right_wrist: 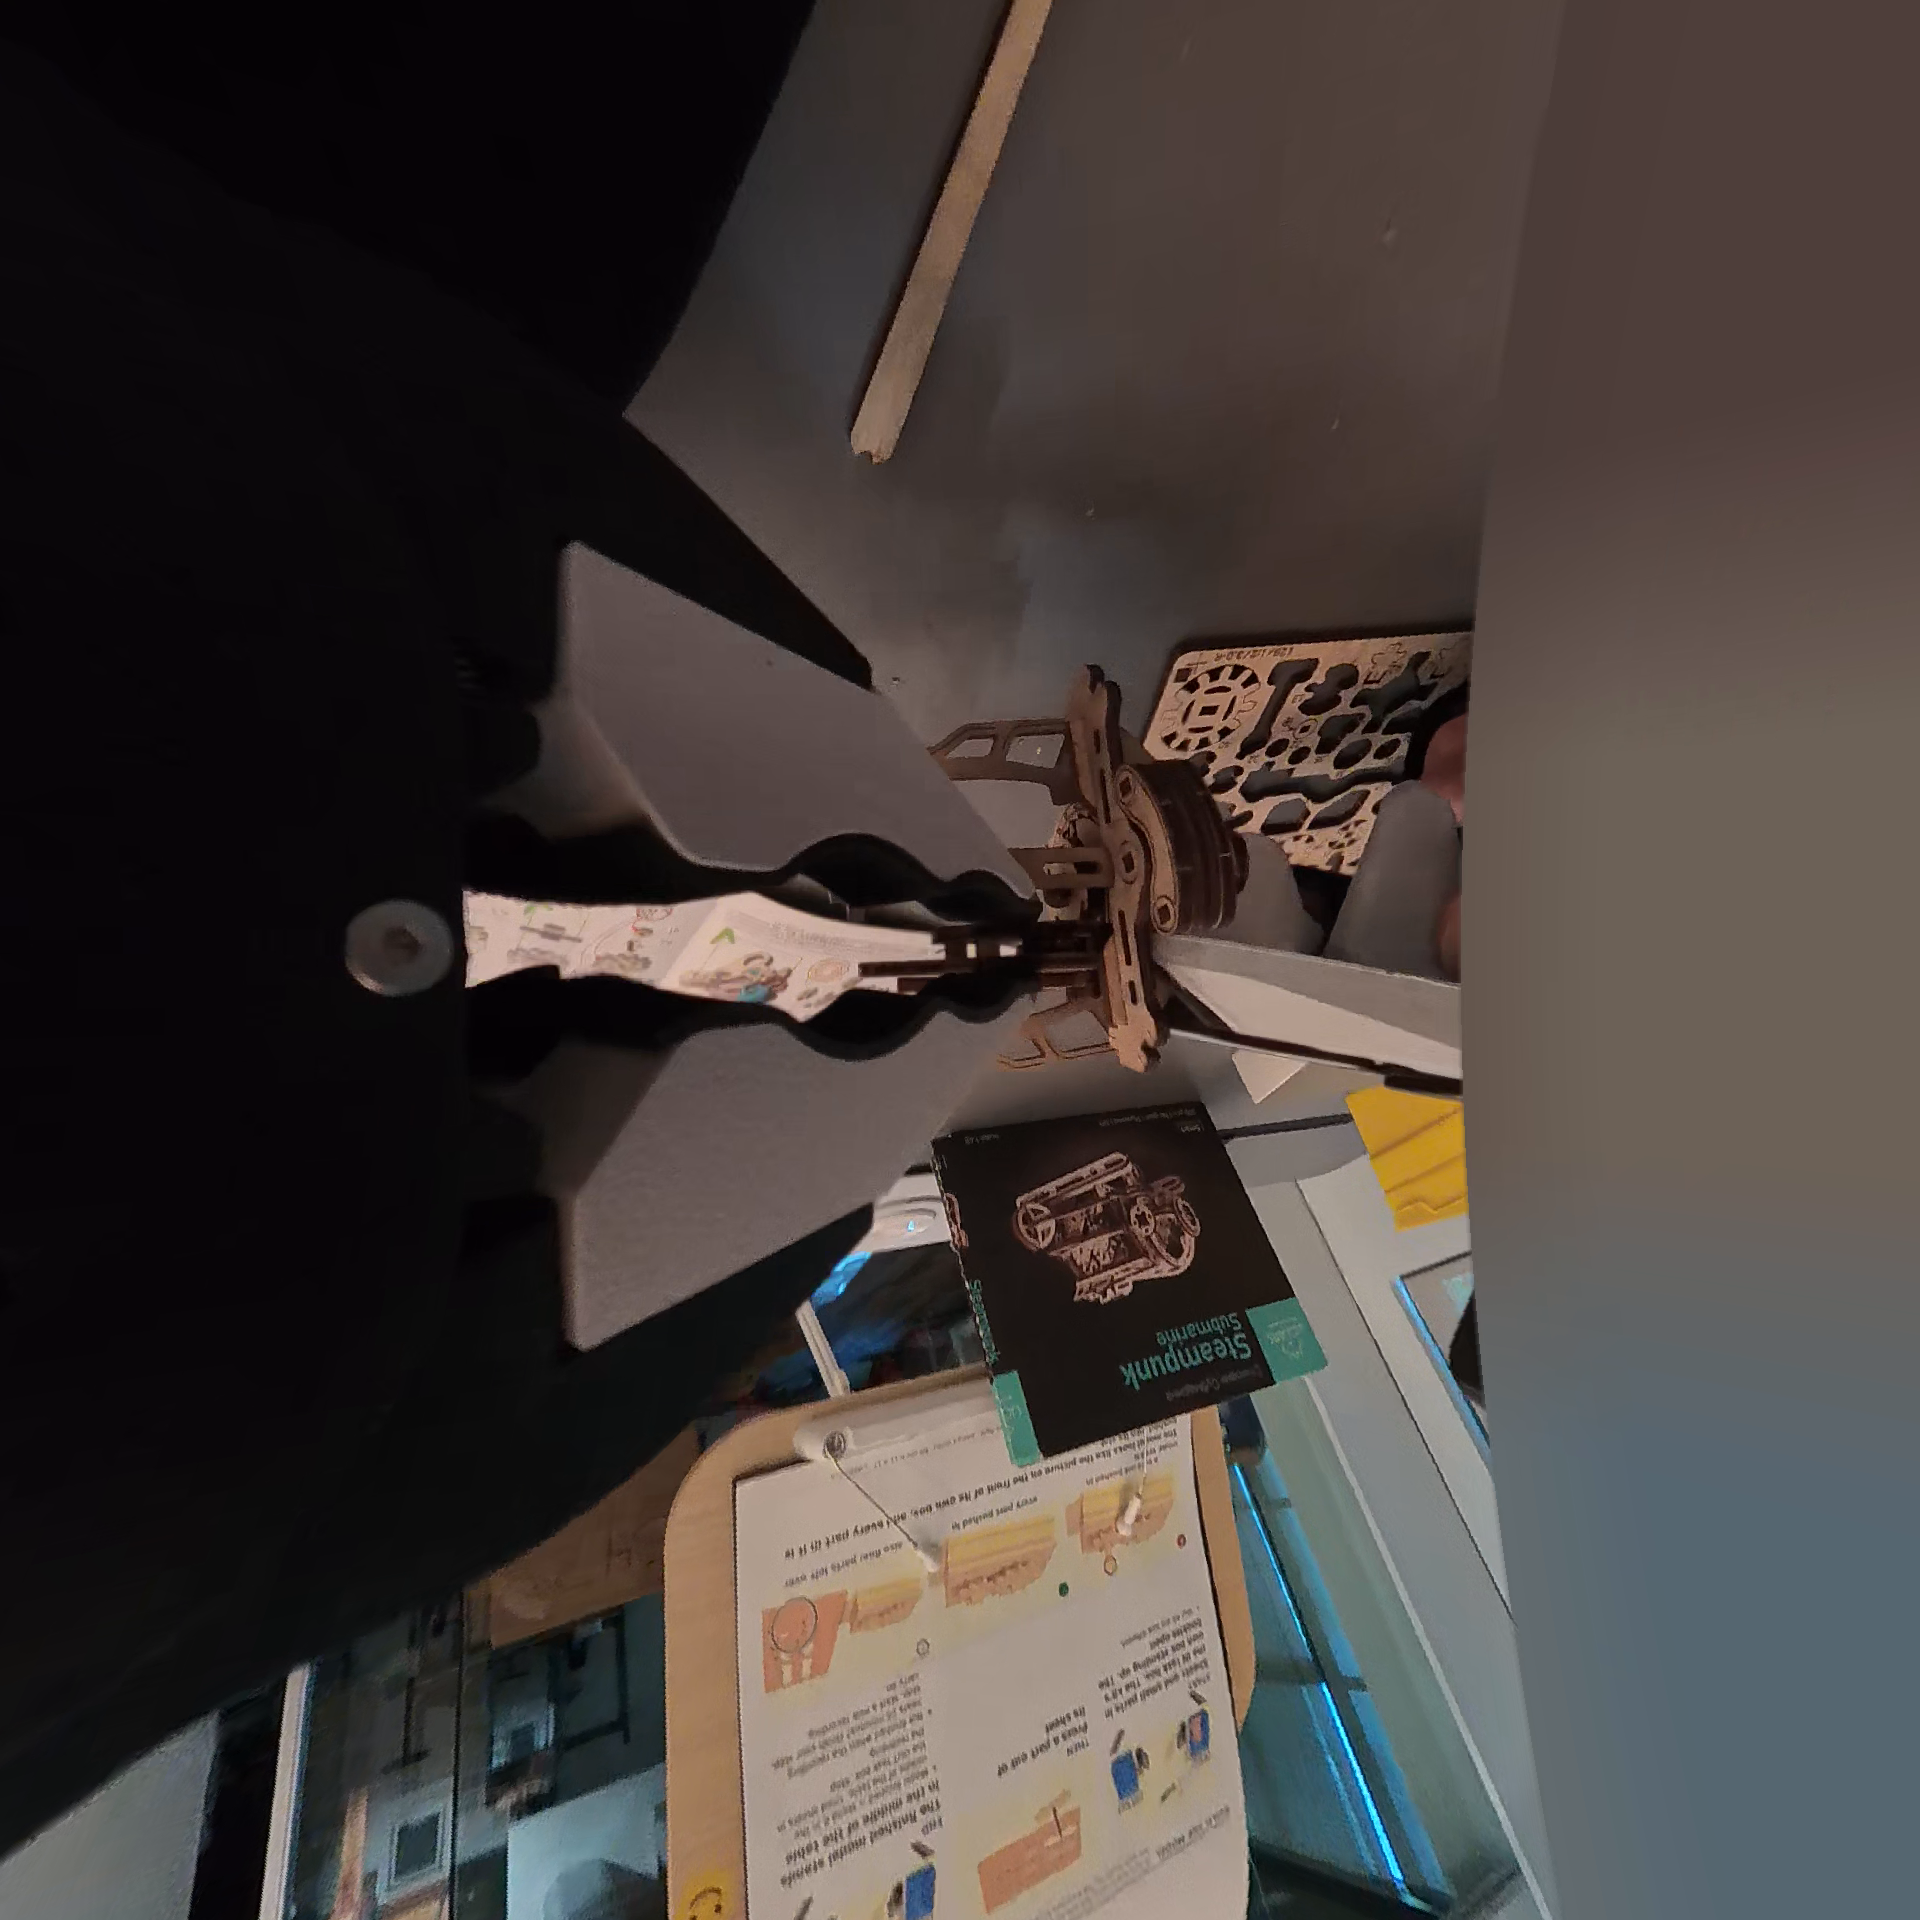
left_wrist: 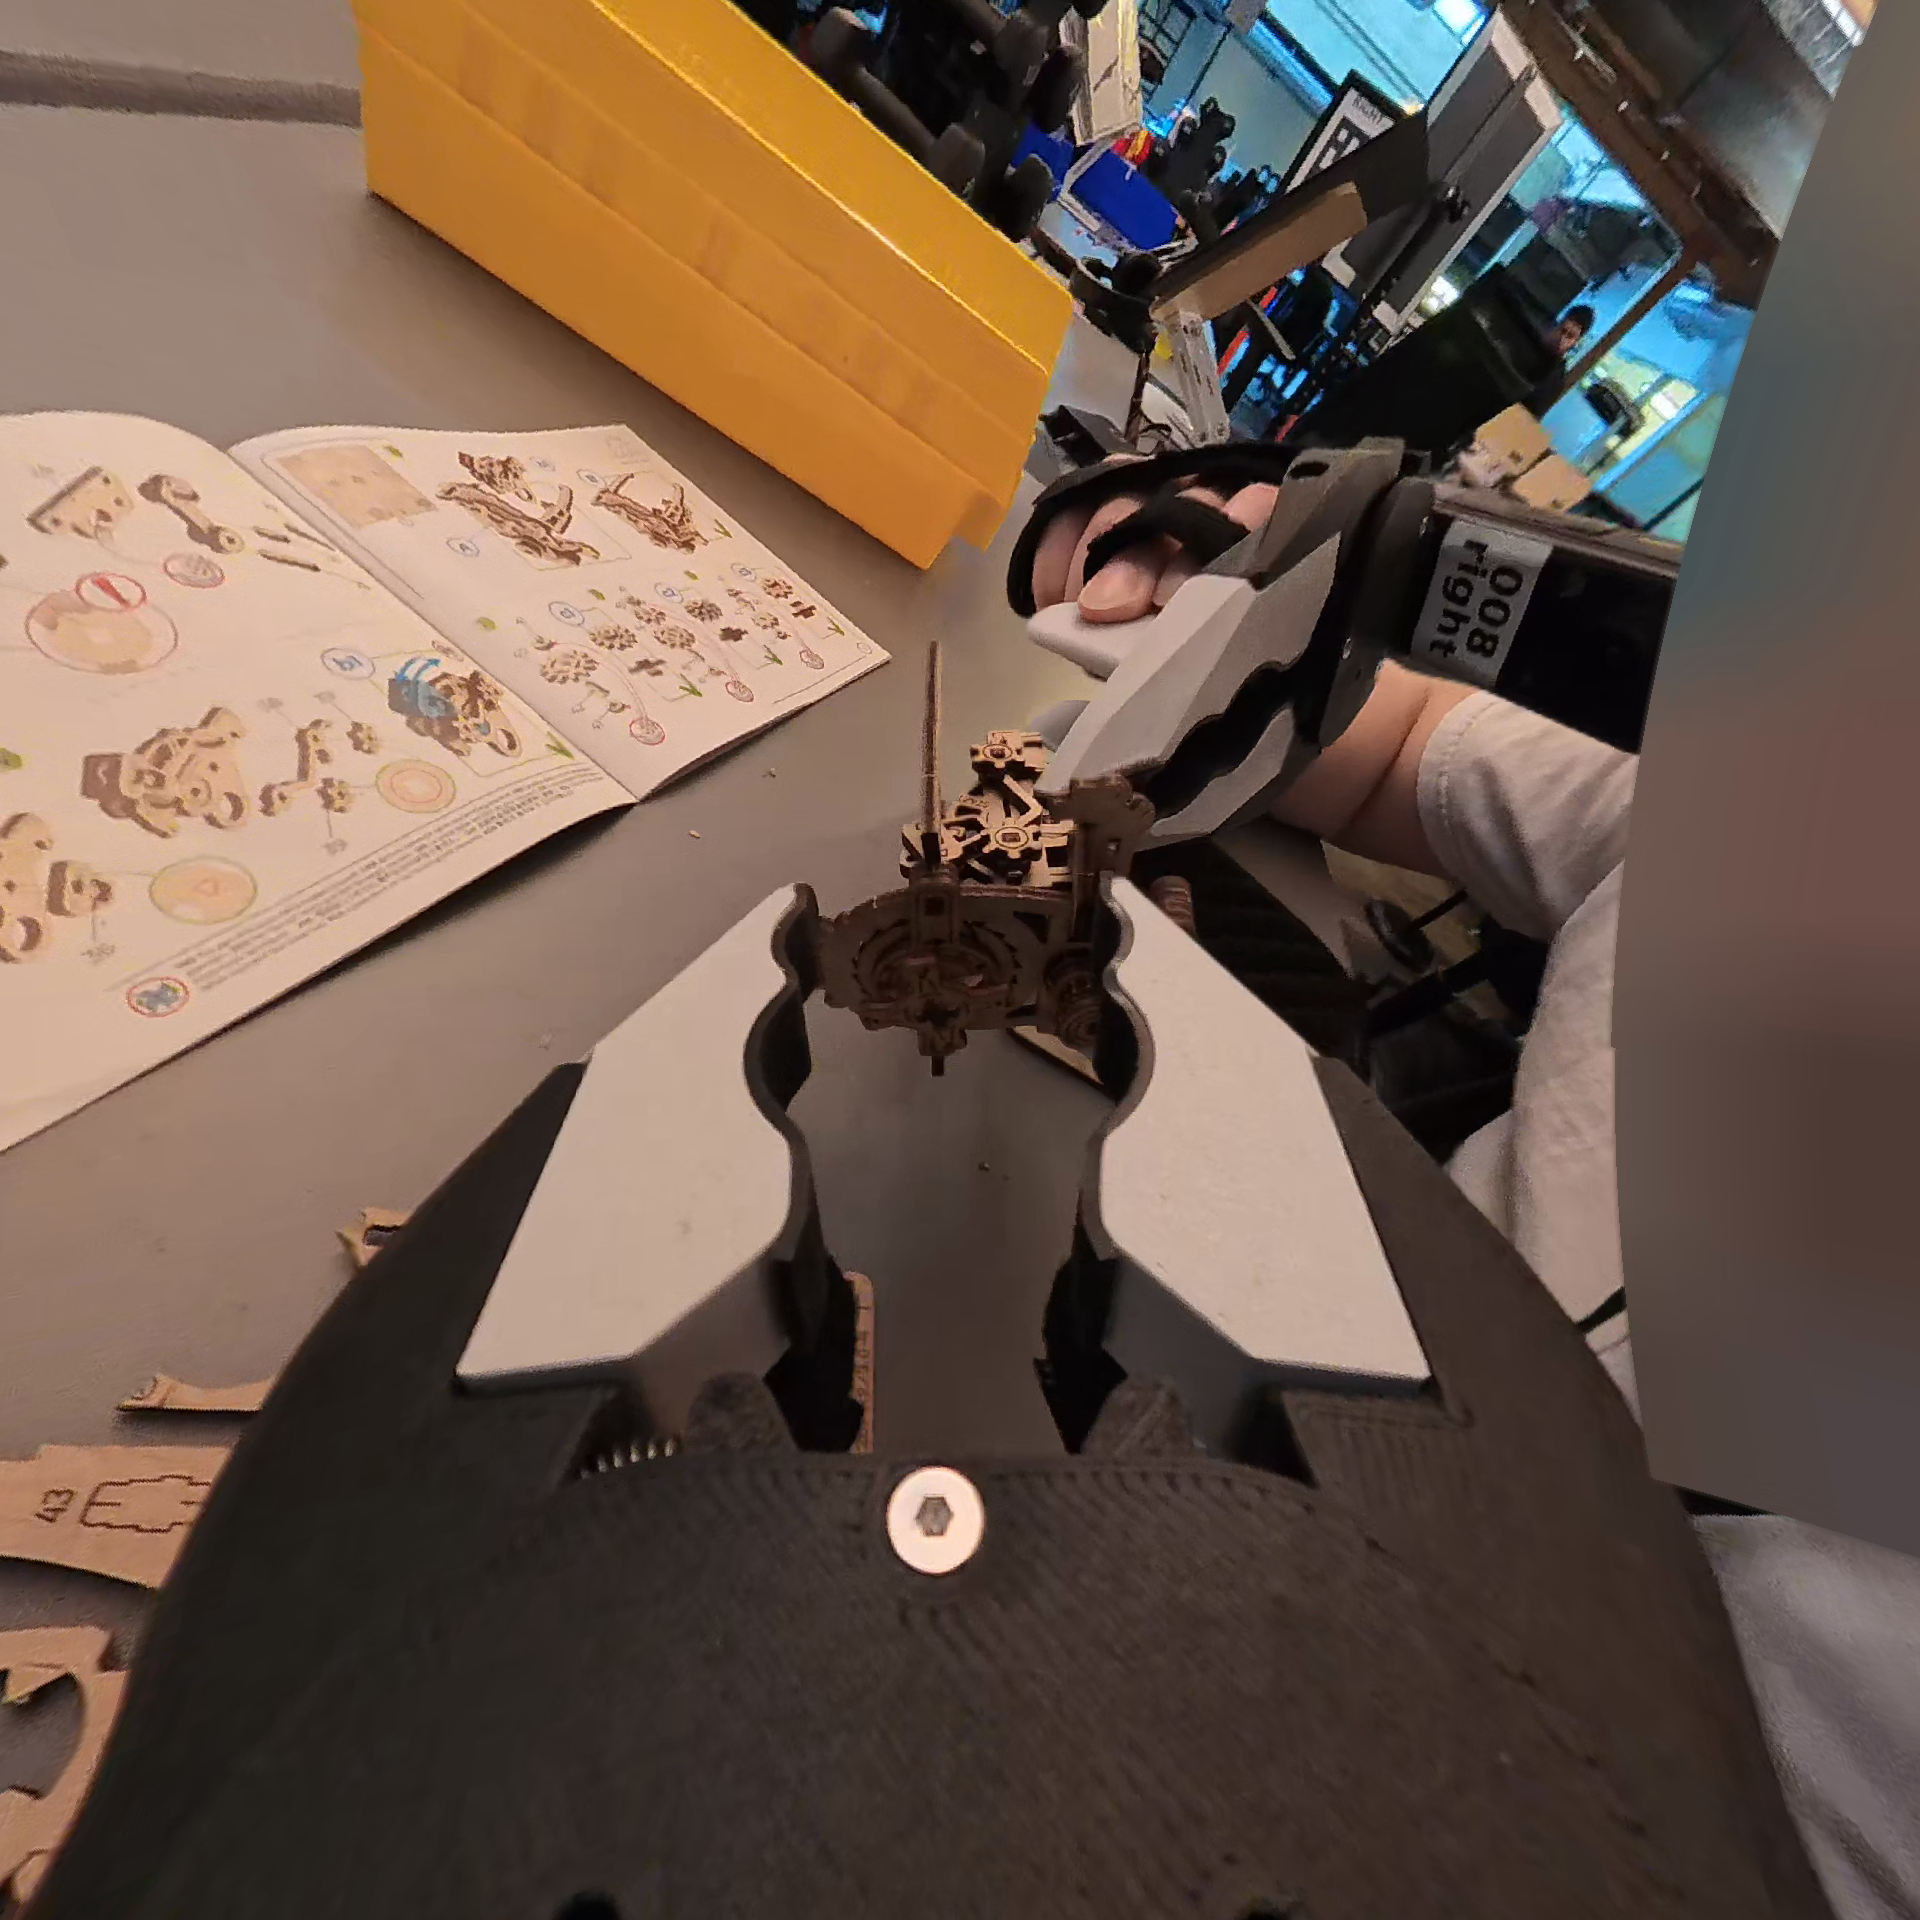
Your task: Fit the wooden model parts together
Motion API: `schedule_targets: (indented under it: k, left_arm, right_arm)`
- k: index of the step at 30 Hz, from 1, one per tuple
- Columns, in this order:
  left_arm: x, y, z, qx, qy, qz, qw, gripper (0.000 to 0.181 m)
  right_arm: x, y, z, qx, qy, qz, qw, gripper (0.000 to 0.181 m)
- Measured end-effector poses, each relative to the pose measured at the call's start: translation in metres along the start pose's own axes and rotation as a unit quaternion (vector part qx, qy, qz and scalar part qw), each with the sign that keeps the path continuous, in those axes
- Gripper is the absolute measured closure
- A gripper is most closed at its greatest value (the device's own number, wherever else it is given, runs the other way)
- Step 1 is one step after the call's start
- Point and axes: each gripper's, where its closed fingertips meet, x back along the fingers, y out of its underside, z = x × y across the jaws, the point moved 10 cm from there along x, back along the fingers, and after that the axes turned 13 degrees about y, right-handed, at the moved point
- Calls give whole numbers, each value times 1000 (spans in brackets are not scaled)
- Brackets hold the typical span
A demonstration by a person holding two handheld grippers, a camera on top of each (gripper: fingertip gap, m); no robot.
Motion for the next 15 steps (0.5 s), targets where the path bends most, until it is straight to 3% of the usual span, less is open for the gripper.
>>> schedule_targets:
  k: [5, 8, 12, 15]
  left_arm:
    - [-2, -1, 7, -42, -1, 1, 999, 130]
    - [-5, -1, 12, -61, 11, -7, 998, 145]
    - [-5, -4, 21, -100, 0, 0, 995, 146]
    - [-4, -4, 22, -103, 13, -3, 995, 144]
  right_arm:
    - [3, -4, -4, 52, 29, 12, 998, 173]
    - [4, -6, -8, 85, 36, 13, 996, 174]
    - [7, -8, -7, 108, 66, 27, 992, 174]
    - [7, -10, -5, 80, 51, 34, 995, 174]
